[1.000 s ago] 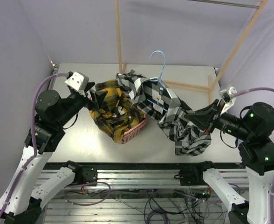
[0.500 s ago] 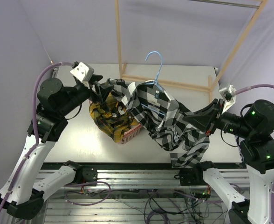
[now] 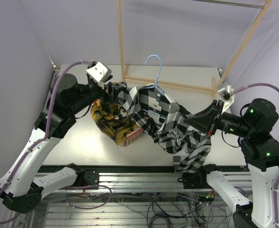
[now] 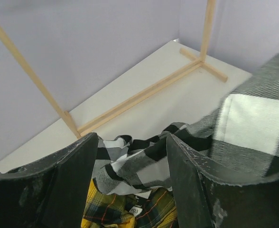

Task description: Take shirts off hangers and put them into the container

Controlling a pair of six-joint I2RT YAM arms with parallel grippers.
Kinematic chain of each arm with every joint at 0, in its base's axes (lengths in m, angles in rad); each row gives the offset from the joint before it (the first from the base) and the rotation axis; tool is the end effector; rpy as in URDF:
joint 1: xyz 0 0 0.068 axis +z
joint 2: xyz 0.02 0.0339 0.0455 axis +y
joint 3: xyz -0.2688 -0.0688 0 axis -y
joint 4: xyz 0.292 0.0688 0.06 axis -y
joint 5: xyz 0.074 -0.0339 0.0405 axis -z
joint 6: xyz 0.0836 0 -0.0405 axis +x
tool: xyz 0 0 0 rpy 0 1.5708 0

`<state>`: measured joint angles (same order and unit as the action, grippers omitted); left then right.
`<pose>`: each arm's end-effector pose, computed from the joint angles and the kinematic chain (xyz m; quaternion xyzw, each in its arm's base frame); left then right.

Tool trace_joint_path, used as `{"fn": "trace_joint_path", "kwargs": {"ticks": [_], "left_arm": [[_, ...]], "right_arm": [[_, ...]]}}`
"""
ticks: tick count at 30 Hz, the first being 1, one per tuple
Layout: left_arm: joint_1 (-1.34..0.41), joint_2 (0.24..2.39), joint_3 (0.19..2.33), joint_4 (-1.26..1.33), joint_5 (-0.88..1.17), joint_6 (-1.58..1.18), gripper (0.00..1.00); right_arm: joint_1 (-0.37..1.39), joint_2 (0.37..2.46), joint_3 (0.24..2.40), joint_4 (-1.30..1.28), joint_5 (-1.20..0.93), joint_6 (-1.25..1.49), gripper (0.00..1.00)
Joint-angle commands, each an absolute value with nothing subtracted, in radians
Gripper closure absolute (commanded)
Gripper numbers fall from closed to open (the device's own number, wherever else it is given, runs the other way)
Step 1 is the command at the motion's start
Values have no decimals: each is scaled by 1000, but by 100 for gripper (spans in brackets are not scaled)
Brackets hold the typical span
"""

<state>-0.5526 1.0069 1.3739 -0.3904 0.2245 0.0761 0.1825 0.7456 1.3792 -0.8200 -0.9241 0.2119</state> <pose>0.2310 -0.1643 0.4978 0.2942 0.6518 -0.2417 0.6559 0.1300 0.0918 0.4940 -0.2744 0.6932 0.4485 0.4930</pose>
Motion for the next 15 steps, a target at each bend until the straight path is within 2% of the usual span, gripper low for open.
{"fn": "trace_joint_path", "kwargs": {"ticks": [1,6,15], "left_arm": [[-696,1011,1420,-458,-16,228,29],[-766,971,1376,-470,-130,299,28],[-771,903,1256,-420,-191,370,27]], "right_arm": [[180,766,1385,-781,-928,201,100],[180,803,1399,-809,-898,179,100],[180,818,1358,-761,-975,190,100]]}}
